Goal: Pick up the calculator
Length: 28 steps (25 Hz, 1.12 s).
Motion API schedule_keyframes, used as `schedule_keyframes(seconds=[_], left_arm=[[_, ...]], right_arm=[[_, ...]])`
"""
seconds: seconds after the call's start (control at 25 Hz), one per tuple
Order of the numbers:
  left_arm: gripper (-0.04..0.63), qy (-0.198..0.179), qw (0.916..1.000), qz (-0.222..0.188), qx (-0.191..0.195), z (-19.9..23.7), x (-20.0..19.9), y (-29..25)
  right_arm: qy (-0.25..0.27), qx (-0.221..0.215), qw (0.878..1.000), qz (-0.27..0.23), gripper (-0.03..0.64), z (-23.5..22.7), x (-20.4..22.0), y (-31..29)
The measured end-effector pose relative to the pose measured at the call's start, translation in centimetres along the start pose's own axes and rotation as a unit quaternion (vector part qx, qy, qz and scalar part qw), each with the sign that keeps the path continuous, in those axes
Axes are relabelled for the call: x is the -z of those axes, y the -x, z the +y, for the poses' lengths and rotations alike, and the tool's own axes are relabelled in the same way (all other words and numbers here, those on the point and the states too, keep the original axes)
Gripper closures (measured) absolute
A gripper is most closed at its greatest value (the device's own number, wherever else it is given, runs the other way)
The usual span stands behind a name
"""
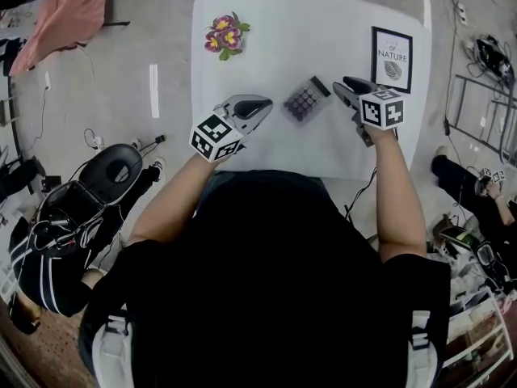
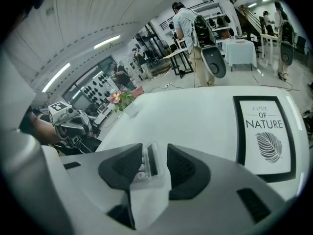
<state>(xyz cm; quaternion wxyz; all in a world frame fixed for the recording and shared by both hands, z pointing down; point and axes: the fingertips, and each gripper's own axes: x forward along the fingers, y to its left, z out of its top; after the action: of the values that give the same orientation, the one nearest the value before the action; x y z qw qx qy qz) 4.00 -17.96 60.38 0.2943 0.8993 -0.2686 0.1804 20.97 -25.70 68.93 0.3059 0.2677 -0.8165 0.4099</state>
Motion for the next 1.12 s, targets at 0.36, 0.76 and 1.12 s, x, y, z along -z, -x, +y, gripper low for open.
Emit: schedule_keyframes(seconds=[0.36,0.76,1.12], left_arm=[[0.575,0.017,0.9988,0.04,0.022,-0.2,4.4,-3.2],[0.575,0.015,0.994,0.098,0.045,-0.4,9.3,-6.4],[0.577,0.002,0.9907,0.13,0.038,-5.8,13.8,-12.8]], right_arm=[[0.006,-0.029,0.998,0.057,0.457,-0.8,1.7,-3.9],[-0.001,-0.062,0.993,0.098,0.469,-0.9,3.2,-6.5],[0.007,-0.115,0.988,0.102,0.482,-3.4,7.7,-3.2]])
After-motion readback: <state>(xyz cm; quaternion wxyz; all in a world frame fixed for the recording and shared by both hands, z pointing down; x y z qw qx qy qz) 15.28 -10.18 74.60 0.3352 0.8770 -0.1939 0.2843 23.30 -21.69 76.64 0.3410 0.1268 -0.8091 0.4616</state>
